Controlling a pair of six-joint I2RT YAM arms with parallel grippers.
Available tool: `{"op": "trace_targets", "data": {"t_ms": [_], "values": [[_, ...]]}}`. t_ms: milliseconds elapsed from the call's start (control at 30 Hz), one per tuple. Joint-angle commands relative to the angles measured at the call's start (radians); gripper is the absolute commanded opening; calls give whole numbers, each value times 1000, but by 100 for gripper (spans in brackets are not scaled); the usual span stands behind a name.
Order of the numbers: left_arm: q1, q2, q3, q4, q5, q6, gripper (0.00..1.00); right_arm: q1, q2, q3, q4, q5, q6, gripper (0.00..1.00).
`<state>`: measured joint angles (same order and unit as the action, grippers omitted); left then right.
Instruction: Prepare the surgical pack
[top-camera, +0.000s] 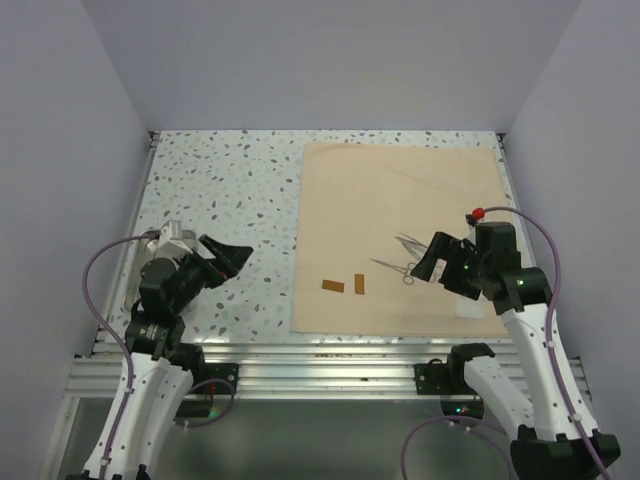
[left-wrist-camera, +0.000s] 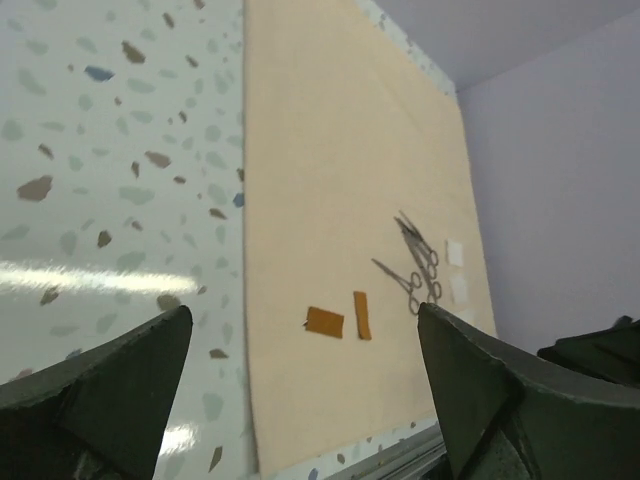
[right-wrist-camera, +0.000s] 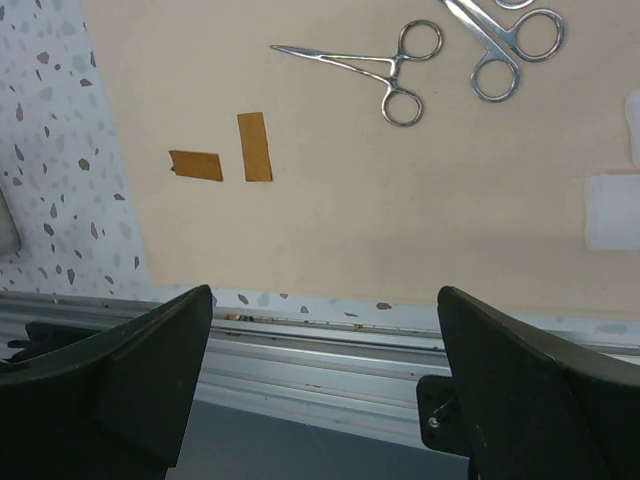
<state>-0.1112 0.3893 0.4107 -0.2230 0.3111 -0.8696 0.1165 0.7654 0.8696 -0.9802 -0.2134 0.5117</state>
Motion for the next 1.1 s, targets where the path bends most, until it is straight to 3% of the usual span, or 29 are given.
{"op": "trace_targets", "data": {"t_ms": [0, 200, 433, 833, 900, 1033, 1067], "values": [[7, 33, 74, -284, -62, 69, 98, -6, 101, 118, -61, 22, -85, 99], [7, 160, 298, -614, -118, 178, 96, -3, 302, 206, -139, -63, -162, 97], [7, 334, 480, -693, -168, 300, 87, 77, 422, 262, -115, 29, -200, 85], [-7, 462, 573, -668, -219, 425, 86, 95, 641, 404, -137, 154, -243, 86], [-15, 473, 582, -668, -219, 429, 85, 95, 678, 404, -118, 163, -271, 83], [-27, 487, 580, -687, -202, 435, 82, 104, 759, 411, -32, 134, -317, 59], [-28, 488, 576, -696, -202, 437, 81, 118, 782, 426, -23, 129, -332, 58]]}}
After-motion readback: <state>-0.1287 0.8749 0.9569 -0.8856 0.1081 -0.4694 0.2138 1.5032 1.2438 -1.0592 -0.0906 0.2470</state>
